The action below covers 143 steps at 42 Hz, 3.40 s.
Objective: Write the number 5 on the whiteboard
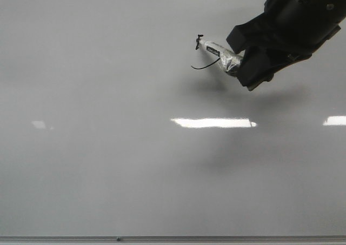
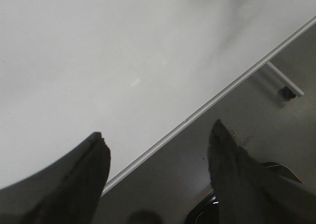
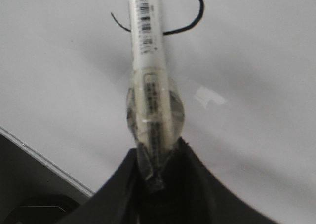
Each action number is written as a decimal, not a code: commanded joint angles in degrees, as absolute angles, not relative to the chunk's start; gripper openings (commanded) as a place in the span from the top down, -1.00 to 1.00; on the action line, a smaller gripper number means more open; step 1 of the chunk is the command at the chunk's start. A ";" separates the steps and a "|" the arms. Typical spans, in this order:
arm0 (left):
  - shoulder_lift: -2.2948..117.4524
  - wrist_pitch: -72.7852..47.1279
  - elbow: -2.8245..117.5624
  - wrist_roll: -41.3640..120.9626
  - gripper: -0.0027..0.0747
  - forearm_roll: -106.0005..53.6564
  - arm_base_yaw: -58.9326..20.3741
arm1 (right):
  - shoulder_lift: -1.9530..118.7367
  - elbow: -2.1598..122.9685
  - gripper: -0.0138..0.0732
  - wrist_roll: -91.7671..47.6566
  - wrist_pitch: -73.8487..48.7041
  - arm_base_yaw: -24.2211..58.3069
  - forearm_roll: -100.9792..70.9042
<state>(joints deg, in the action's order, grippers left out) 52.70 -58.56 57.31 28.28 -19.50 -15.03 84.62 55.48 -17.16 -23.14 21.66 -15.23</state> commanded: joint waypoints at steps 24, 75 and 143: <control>52.29 -55.20 58.87 36.59 -0.16 -29.70 -16.57 | 68.39 57.55 0.84 -18.77 -35.96 23.58 -15.30; 79.37 -52.44 70.78 48.72 0.14 -30.63 -54.01 | 60.68 55.48 0.84 -35.77 -60.39 40.98 -16.81; 47.24 -31.18 52.42 -5.57 0.88 9.81 -10.21 | 36.95 55.51 -0.58 0.00 -66.18 40.80 12.81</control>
<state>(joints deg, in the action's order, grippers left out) 48.36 -42.96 55.16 -1.62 10.68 -13.52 36.90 54.06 0.00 -68.71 41.09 11.61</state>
